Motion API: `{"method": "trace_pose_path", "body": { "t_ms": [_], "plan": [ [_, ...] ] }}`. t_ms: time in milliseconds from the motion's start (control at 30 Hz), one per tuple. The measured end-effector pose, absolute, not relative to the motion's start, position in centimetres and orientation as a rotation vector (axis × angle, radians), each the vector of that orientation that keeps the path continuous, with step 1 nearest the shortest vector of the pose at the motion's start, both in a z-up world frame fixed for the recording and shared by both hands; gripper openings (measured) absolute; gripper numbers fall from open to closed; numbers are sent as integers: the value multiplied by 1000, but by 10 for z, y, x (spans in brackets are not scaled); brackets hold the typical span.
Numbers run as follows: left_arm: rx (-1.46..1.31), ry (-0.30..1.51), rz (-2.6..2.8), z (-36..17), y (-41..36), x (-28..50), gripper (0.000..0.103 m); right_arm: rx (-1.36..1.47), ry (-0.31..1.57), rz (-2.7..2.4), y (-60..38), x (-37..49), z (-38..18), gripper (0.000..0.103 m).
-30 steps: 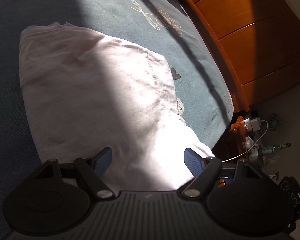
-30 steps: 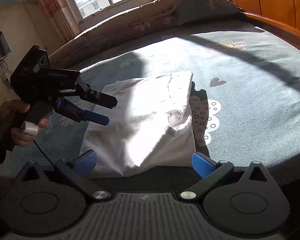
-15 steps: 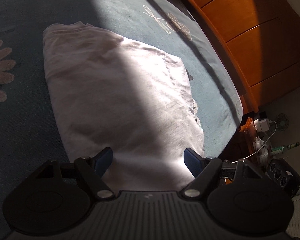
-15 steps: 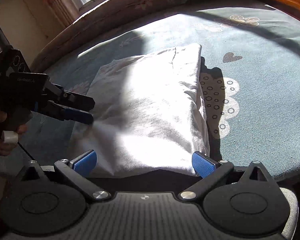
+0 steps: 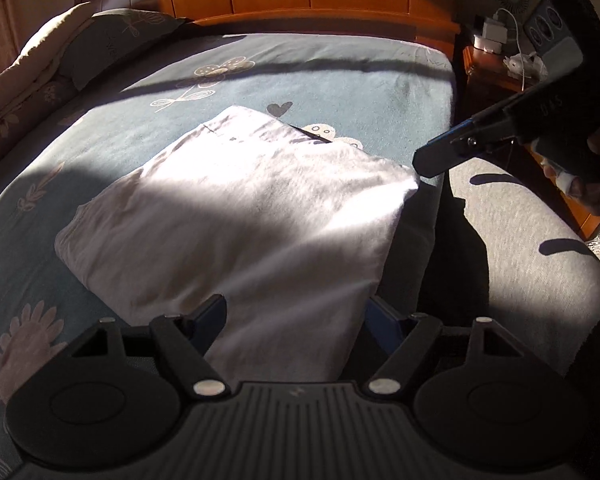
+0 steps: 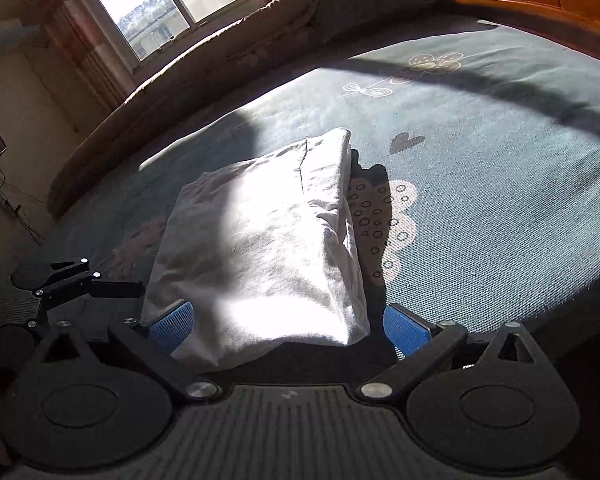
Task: Fold clothes
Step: 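Withdraw the left gripper from the folded shirt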
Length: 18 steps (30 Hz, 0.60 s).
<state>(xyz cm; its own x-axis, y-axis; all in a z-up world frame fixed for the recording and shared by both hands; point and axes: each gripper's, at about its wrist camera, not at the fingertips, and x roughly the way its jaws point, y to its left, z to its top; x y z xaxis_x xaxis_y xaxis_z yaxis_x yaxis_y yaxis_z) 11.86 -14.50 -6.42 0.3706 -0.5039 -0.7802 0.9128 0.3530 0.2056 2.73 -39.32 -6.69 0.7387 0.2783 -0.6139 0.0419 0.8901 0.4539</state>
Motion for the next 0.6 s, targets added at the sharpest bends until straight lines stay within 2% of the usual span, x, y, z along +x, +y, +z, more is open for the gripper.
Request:
{"method": "trace_pose_path", "body": {
  "t_ms": [133,200,233,300,467,600],
  "plan": [
    [884,609,-1053,-73,-148,96,49,464,725,138,-394,24,-65,103],
    [974,571,-1046,-78,-148,87,29,469,726,136,-394,24,-67,103],
    [996,560,-1046,-80,-148,85,25,472,726,135,-394,24,-67,103],
    [978,601,-1040,-81,-144,88,10,476,728,136,-394,24,-68,103],
    [908,722,-1020,-82,-130,99,8,440,728,146,-389,21,-66,103],
    [780,787,-1077,-61,-121,106,13,393,719,167,-385,21,-60,103]
  ]
}}
